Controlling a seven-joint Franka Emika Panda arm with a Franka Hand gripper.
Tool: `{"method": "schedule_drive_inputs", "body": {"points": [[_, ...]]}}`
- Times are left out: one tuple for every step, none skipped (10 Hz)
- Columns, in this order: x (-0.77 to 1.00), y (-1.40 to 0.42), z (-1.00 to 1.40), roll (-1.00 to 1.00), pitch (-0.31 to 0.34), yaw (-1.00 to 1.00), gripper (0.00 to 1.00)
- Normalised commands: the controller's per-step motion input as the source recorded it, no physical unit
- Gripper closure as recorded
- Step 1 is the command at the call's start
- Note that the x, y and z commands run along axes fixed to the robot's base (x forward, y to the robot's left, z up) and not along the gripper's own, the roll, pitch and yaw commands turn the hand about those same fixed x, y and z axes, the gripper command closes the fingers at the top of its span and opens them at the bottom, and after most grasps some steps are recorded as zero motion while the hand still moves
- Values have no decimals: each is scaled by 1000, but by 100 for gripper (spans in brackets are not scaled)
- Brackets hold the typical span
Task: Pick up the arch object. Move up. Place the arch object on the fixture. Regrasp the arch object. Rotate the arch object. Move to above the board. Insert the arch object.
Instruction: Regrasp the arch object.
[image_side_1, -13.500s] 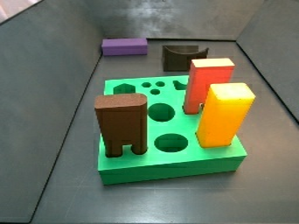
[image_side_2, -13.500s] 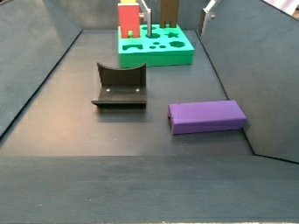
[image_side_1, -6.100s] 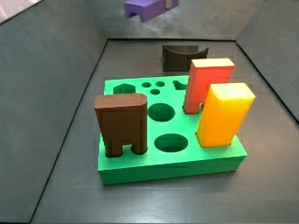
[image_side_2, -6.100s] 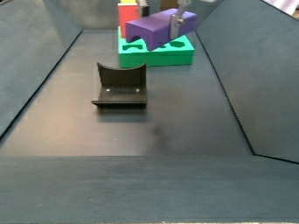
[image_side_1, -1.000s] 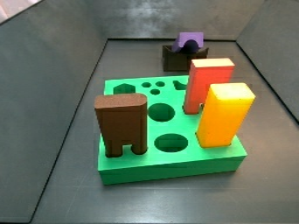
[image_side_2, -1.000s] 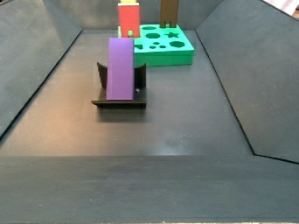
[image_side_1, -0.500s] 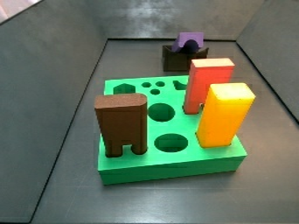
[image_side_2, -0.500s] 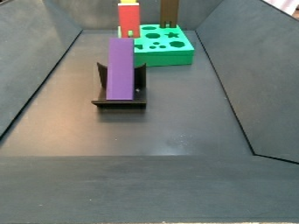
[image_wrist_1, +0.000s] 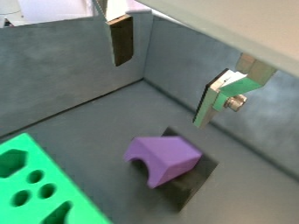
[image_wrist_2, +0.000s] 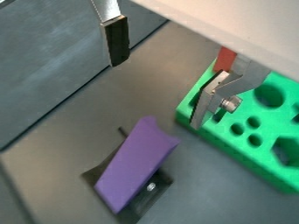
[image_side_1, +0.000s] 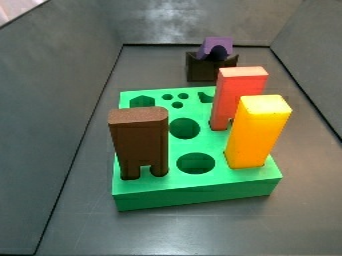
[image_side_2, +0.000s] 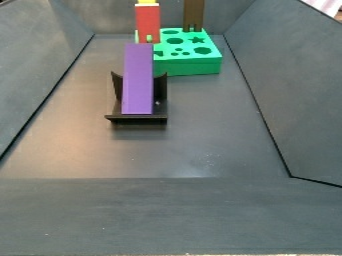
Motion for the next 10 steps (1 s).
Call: {"method": "schedule_drive_inputs", "body": {"points": [[46, -25, -7, 1000, 46, 48, 0], [62, -25, -4, 1000, 61, 53, 0], [82, -32, -11, 1000, 81, 59, 0], [95, -35, -11, 1000, 100, 65, 0], [101, -41, -7, 1000, 113, 71, 0], [110, -44, -5, 1000, 145, 86, 0], [121, -47, -12, 1000, 182, 111, 0], [127, -51, -9, 1000, 210, 141, 0], [137, -56, -10, 1000, 240, 184, 0], [153, -58, -12, 841, 228, 210, 0]]}}
